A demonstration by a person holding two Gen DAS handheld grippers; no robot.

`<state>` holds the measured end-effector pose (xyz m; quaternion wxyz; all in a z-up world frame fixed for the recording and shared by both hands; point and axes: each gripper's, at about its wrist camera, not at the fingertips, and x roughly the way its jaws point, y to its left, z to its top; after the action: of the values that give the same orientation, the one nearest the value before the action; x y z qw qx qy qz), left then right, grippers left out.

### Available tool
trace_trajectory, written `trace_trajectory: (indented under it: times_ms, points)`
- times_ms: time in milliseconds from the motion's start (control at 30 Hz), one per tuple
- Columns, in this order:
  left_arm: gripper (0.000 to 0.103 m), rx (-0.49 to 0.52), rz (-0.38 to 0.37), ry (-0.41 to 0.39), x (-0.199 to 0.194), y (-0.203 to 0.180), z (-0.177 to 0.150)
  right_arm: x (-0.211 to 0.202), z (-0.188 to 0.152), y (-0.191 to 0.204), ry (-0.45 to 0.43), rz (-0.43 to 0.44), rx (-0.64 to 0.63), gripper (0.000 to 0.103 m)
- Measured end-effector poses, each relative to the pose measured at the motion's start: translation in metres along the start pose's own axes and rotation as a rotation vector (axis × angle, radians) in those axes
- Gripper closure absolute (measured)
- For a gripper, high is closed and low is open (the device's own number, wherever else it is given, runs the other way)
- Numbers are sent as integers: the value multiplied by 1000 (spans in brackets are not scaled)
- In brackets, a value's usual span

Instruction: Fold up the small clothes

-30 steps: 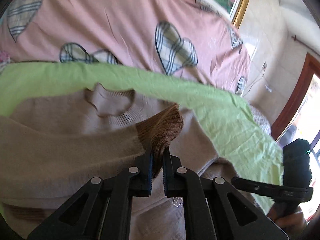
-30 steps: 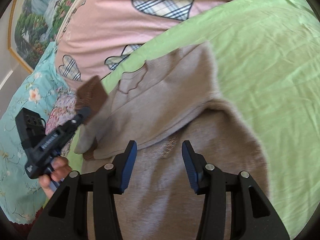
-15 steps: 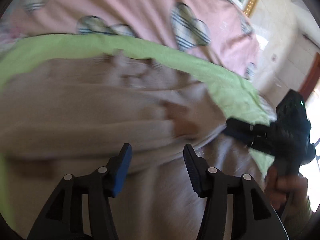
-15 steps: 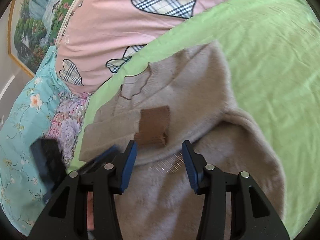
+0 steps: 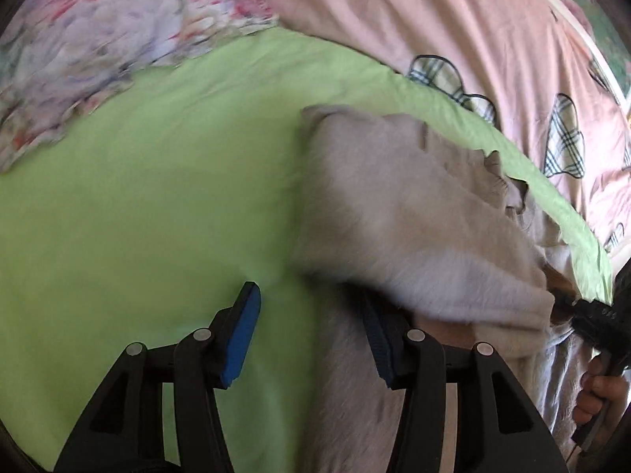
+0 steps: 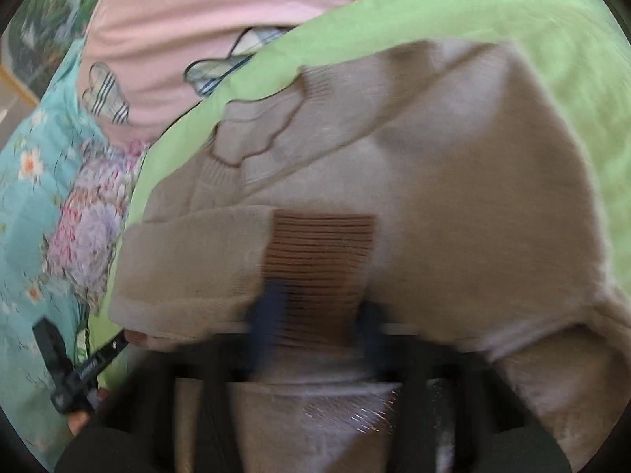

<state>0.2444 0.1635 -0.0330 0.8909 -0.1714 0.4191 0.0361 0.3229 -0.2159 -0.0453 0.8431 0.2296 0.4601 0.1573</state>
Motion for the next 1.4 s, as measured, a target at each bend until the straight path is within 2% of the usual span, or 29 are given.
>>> trace_trajectory:
  times_ms: [67,167,200,267,333,433,533,633,700,800,867,933,967,1033,1067,1133,1267,1300,1367,1400]
  points:
    - [53,29,27,0,10,-12,6,-15,8,10,-48,15,-39,96]
    - [65,44,63,-20,15,-21,8,-55,19,10,-159,58,-43,96]
    - [72,40,64,-33,14,-22,9,-72,21,3,-209,52,-33,96]
    - [73,49,47,-53,10,-25,5,-96,25,-13,-276,5,-8,96]
    - [83,84,65,-77,5,-35,1,-103,24,-37,-266,-33,23,96]
    - [88,97,94,-117,-7,-46,-5,-89,13,-63,-197,-62,67,96]
    - [88,74,85,-154,-20,-46,-9,-80,0,-71,-163,-74,67,96]
    - [88,94,95,-103,-11,-45,-14,-79,-6,-74,-158,-84,65,96]
    - [88,67,95,-54,0,-38,-13,-76,-5,-78,-146,-96,63,96]
    - [85,22,65,-39,-2,-30,-10,-76,-3,-72,-158,-104,37,96]
    - [82,33,10,-6,-5,-29,-10,-79,0,-65,-180,-105,9,96]
    - [77,47,-76,6,-13,-23,-11,-79,4,-61,-180,-119,-12,96]
    - [72,33,-123,8,-18,-17,-9,-78,5,-61,-179,-121,-16,96]
    - [47,-10,-205,14,-24,-6,-4,-76,6,-61,-171,-126,-26,96]
    - [44,-34,-232,9,-24,1,2,-74,5,-61,-165,-130,-30,96]
    - [40,-55,-230,10,-18,4,14,-71,3,-63,-155,-133,-30,96]
    - [38,-58,-239,86,22,1,37,-66,-1,-65,-143,-133,-17,96]
    - [42,-55,-246,100,32,-3,42,-65,-2,-65,-141,-131,-16,96]
    - [85,-8,-239,97,45,-16,47,-65,-2,-63,-138,-131,-19,96]
    - [96,5,-220,96,49,-19,49,-65,-1,-62,-139,-130,-22,96]
